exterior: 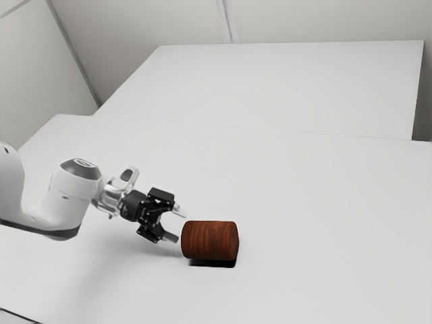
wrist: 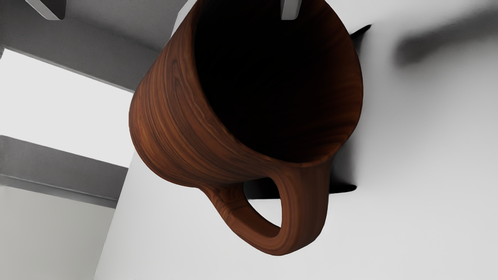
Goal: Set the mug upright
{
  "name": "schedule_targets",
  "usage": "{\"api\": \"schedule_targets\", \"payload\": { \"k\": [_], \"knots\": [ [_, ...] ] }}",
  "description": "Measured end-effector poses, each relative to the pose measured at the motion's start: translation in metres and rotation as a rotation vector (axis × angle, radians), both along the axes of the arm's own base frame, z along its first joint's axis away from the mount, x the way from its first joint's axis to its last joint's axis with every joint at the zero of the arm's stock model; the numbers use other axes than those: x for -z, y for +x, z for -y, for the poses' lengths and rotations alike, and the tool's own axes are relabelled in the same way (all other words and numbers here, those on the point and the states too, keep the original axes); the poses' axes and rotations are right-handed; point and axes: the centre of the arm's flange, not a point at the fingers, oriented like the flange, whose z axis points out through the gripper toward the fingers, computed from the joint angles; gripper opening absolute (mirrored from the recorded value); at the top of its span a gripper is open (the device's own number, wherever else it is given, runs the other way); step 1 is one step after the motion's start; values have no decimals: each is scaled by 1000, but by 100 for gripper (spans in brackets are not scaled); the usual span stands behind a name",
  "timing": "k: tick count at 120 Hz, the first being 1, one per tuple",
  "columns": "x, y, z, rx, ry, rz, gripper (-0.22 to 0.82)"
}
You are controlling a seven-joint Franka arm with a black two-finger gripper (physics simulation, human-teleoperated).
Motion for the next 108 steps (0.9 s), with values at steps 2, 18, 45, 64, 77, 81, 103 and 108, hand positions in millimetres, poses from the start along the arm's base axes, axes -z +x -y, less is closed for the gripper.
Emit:
{"api": "schedule_targets", "payload": {
  "k": [2,18,45,64,77,81,103,108],
  "knots": [
    [2,-1,1,-3,-6,3,60],
    [7,-1,8,-17,-54,40,60],
    [18,-3,21,8,-114,73,60],
    [16,-2,30,25,-134,113,25],
    [15,-1,37,43,-139,139,4],
    [14,0,39,49,-140,147,0],
    [-8,3,46,85,-145,231,-11],
    [-22,3,47,95,-147,267,-12]
  ]
}}
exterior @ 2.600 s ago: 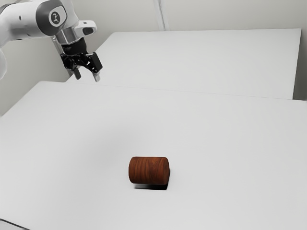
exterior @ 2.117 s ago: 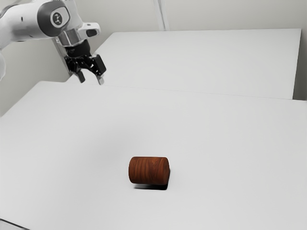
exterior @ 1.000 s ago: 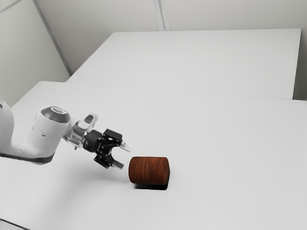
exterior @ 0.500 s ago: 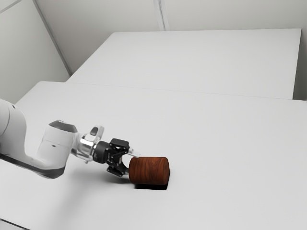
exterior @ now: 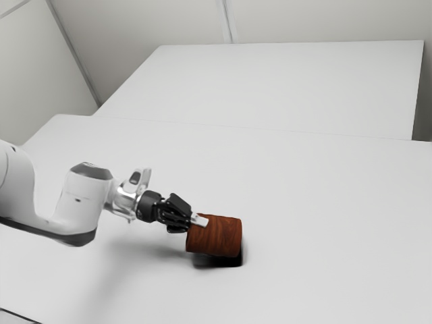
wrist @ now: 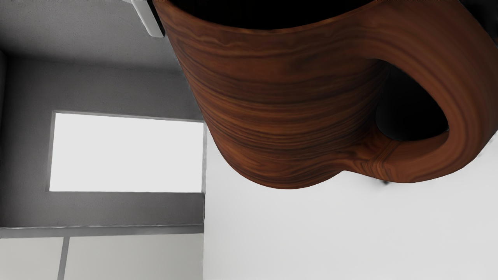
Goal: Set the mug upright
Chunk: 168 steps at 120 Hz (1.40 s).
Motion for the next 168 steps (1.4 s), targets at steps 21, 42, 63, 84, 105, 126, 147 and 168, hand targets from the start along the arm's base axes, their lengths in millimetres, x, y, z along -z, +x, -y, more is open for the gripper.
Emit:
{"api": "schedule_targets", "payload": {
  "k": [21,42,63,84,105,126,147,168],
  "knots": [
    [-36,2,-9,8,5,104,-16],
    [-101,42,-30,169,256,239,-17],
    [-132,58,-51,343,616,243,-18],
    [-152,69,-57,444,928,243,-18],
    [-150,81,-67,453,1125,231,-18],
    [-126,88,-59,477,1253,227,-18],
    [-84,91,-66,489,1300,153,-18],
    [-59,91,-70,473,1308,93,-18]
  ]
}}
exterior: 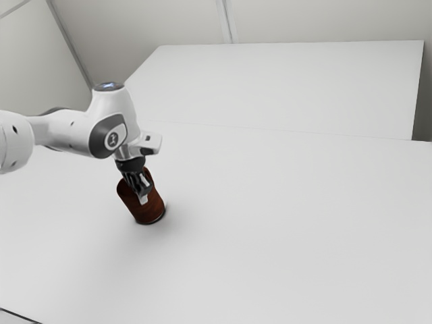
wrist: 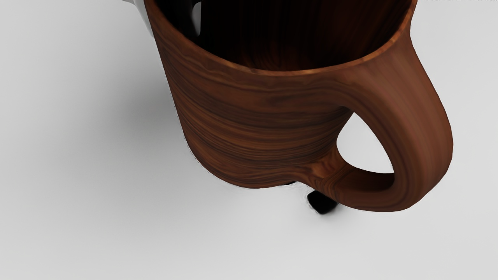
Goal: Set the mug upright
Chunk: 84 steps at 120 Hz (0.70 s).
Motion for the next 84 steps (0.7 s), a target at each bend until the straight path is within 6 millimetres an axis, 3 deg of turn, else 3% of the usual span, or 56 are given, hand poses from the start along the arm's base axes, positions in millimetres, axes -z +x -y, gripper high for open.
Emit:
{"api": "schedule_targets", "payload": {
  "k": [9,25,36,57,84],
  "knots": [
    [5,0,0,-15,2,-5,-15],
    [6,-1,5,-35,-1,-4,15],
    [-4,-2,7,-45,-1,13,31],
    [-56,-1,11,-65,-6,96,48],
    [-131,30,12,-119,-58,188,56]
  ]
}}
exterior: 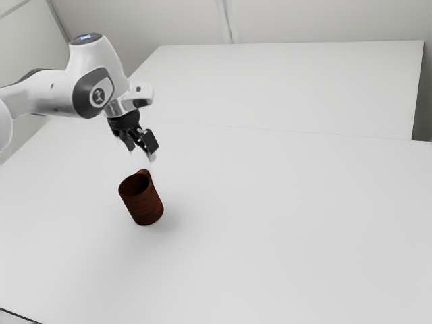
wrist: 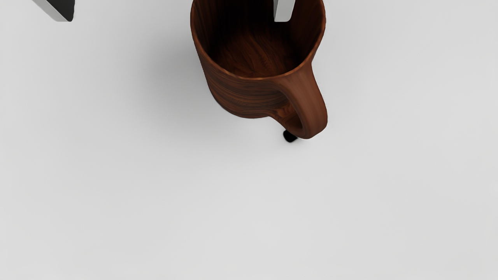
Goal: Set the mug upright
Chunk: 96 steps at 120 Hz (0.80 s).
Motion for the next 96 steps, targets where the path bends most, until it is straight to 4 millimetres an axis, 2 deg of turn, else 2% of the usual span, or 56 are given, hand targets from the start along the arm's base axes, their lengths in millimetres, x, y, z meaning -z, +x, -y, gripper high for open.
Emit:
{"api": "schedule_targets", "payload": {
  "k": [16,30,41,56,96],
  "knots": [
    [-52,24,0,-25,-14,37,58],
    [-95,29,0,-44,-16,54,59],
    [-119,28,1,-55,-17,50,60],
    [-127,21,4,-64,-18,16,60],
    [-123,15,18,-70,-34,-40,60]
  ]
}}
